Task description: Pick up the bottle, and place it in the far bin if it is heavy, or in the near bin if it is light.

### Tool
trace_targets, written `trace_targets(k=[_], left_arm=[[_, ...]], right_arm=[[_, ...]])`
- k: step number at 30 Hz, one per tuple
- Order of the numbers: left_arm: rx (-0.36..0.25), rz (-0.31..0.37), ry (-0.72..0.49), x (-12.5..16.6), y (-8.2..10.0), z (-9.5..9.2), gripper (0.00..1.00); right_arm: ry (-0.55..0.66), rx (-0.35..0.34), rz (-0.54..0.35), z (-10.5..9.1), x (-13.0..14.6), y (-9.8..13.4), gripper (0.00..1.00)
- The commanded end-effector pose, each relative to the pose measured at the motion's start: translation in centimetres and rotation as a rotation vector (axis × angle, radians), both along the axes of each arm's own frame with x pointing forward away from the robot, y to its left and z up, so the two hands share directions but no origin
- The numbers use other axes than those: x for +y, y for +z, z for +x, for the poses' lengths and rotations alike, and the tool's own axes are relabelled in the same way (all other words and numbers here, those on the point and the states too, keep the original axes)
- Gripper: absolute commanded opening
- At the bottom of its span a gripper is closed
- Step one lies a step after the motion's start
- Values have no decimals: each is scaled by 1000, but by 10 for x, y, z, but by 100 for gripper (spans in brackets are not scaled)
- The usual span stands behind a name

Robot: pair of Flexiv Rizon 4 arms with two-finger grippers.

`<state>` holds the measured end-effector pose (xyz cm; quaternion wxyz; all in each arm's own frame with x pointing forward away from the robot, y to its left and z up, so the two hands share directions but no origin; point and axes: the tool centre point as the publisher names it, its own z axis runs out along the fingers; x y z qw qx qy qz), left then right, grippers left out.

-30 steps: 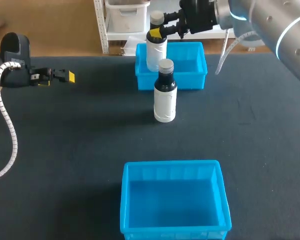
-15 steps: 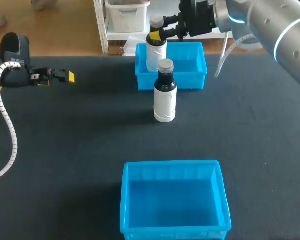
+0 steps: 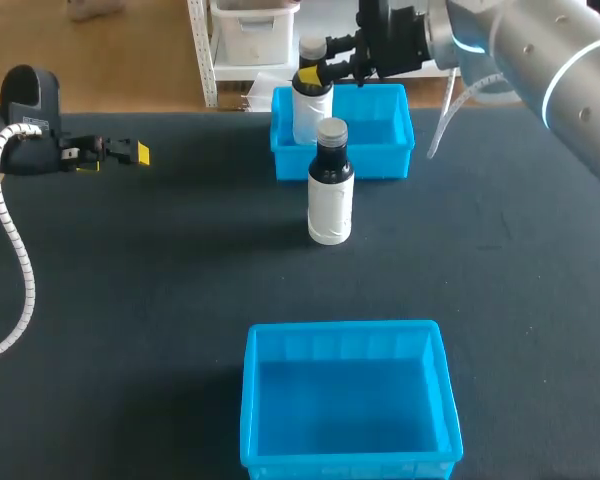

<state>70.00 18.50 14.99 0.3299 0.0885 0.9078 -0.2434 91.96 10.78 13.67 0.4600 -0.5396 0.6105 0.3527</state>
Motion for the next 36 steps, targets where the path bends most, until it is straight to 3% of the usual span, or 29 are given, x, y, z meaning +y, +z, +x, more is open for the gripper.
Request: trace_targets(k=[1,36], left_arm=[[0,0,0,0,0,0,100],[0,0,0,0,0,0,100]], right_arm=[[519,188,-3,12,3,0,0],[512,223,-18,15,4,-13,0]])
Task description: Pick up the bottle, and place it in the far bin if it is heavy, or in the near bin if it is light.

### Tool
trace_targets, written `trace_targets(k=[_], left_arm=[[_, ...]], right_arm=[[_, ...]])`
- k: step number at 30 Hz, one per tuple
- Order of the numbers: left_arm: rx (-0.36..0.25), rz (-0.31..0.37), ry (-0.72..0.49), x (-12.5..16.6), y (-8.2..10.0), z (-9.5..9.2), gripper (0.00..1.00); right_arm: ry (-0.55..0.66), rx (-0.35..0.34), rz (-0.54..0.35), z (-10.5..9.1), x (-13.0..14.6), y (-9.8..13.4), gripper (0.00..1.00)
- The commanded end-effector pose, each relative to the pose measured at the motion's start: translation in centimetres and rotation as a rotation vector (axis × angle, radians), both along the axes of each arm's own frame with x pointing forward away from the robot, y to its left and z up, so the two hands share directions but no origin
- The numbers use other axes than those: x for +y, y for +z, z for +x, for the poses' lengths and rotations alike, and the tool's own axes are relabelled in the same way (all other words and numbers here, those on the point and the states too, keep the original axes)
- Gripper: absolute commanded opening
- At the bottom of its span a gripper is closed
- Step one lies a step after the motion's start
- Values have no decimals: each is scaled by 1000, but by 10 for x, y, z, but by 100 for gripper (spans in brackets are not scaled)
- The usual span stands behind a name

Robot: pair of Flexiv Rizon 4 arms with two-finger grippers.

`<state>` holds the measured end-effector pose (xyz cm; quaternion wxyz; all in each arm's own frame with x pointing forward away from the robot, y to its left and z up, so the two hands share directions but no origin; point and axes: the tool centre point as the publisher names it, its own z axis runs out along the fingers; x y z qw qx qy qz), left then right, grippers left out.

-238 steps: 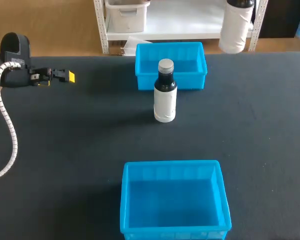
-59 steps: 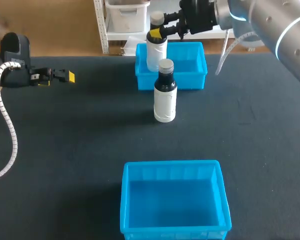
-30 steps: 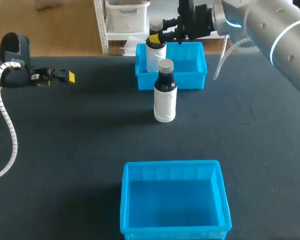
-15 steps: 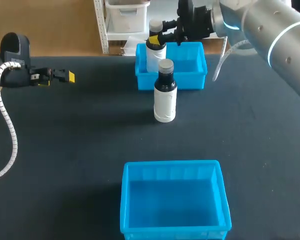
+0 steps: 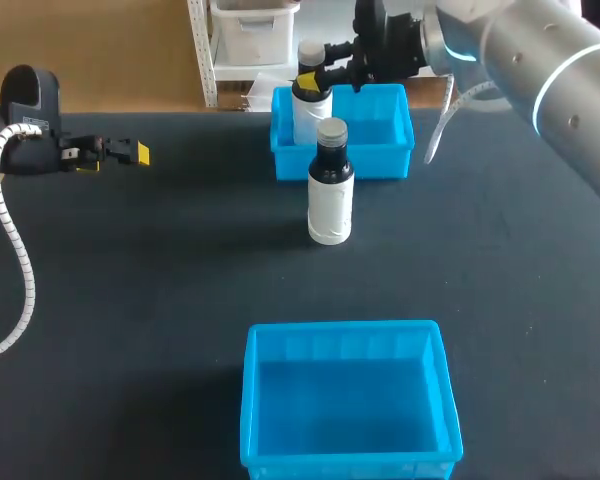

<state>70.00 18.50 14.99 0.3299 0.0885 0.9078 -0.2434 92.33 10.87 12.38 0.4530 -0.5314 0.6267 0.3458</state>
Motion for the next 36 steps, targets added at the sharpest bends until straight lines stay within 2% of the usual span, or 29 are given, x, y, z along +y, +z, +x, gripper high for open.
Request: trace_targets(k=[1,3,4,5,6,18,26,36], left_arm=[[0,0,0,0,0,0,100],[0,0,0,0,0,0,100],[0,0,0,0,0,0,100],[0,0,0,0,0,0,100],[0,0,0,0,0,0,100],[0,0,0,0,0,0,100],[0,0,0,0,0,0,100],[0,0,0,0,0,0,100]], right_arm=[[538,209,9,12,3,-1,0],[537,212,8,12,3,-1,0],[535,215,6,12,3,-1,15],[534,218,3,12,3,-2,49],[534,220,3,12,3,-2,100],[522,218,-5,10,-9,7,100],[457,226,2,5,-41,19,100],[410,186,-10,-10,-84,30,100]])
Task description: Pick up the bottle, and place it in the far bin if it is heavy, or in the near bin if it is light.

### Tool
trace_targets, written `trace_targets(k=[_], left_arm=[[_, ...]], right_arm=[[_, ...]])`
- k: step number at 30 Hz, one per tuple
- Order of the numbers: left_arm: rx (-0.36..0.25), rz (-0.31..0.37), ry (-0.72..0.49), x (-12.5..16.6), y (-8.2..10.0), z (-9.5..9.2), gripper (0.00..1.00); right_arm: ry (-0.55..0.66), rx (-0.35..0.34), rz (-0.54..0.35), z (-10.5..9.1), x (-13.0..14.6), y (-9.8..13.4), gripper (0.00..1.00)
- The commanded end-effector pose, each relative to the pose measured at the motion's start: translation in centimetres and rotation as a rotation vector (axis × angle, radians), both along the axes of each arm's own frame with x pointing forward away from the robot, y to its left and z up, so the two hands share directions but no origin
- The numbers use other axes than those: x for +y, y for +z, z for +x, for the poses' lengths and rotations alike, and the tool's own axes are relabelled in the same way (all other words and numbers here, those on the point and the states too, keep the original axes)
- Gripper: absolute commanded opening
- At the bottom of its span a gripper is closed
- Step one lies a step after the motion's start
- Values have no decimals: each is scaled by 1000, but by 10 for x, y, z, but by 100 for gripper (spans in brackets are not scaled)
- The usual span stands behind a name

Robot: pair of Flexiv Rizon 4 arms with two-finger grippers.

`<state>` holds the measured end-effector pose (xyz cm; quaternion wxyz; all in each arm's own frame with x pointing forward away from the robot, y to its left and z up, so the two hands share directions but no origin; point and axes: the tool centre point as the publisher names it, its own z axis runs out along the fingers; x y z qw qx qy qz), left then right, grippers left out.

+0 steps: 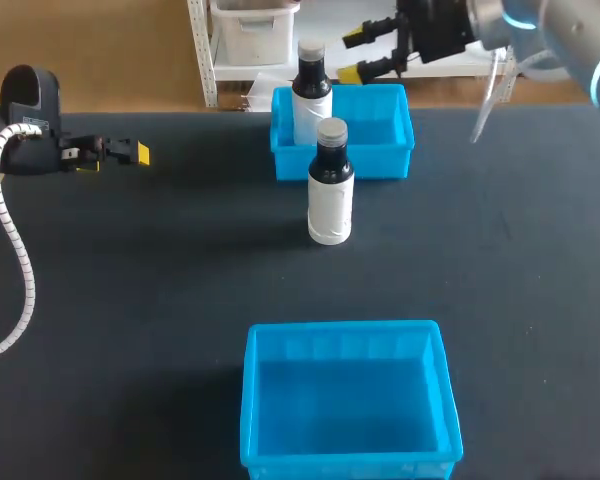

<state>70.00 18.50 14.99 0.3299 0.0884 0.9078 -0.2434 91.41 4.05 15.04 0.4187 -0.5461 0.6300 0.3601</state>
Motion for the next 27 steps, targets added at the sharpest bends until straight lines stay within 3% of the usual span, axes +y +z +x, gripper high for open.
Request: trace_targets(k=[1,14,27], left_arm=[[0,0,0,0,0,0,100],[0,0,0,0,0,0,100],[0,0,0,0,0,0,100]], right_arm=[[348,138,31,-3,-18,4,100],[259,76,39,-53,-46,19,100],[162,21,5,-97,-41,13,100]])
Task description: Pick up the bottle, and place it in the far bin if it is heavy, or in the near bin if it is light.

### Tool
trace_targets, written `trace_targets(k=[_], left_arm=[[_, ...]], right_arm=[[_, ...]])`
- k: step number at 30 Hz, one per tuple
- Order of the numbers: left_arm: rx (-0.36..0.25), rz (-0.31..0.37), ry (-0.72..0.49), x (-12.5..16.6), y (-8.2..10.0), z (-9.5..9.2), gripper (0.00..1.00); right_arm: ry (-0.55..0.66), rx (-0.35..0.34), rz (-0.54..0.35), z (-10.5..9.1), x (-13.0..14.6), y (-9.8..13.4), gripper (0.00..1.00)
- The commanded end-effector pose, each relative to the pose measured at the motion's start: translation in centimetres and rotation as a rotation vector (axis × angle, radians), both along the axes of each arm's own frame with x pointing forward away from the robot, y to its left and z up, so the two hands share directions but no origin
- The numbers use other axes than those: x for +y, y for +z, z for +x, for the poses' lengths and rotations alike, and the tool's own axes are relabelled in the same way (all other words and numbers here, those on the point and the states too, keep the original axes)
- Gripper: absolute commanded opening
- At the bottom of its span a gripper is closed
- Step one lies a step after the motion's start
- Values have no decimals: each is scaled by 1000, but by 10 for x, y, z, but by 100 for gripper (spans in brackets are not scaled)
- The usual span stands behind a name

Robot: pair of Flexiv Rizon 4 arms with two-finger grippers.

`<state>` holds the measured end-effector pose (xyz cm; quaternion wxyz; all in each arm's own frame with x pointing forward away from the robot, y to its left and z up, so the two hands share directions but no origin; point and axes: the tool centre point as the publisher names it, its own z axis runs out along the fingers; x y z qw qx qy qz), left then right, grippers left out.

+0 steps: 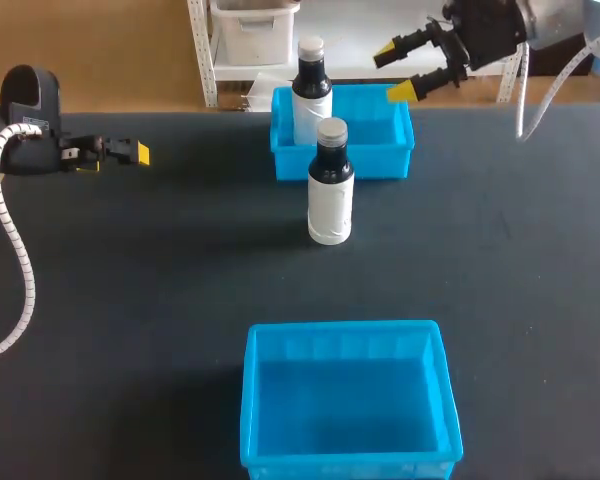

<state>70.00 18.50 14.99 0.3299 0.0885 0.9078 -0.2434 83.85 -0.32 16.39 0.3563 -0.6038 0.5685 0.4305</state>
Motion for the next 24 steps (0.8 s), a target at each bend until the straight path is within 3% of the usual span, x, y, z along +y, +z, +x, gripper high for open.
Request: trace_targets(k=[1,16,24], left_arm=[[0,0,0,0,0,0,100],[0,0,0,0,0,0,100],[0,0,0,0,0,0,100]], right_arm=[[-92,-54,-11,-24,2,-2,100],[-231,-100,-12,-68,-5,-9,100],[-298,-136,-27,-78,0,-10,100]])
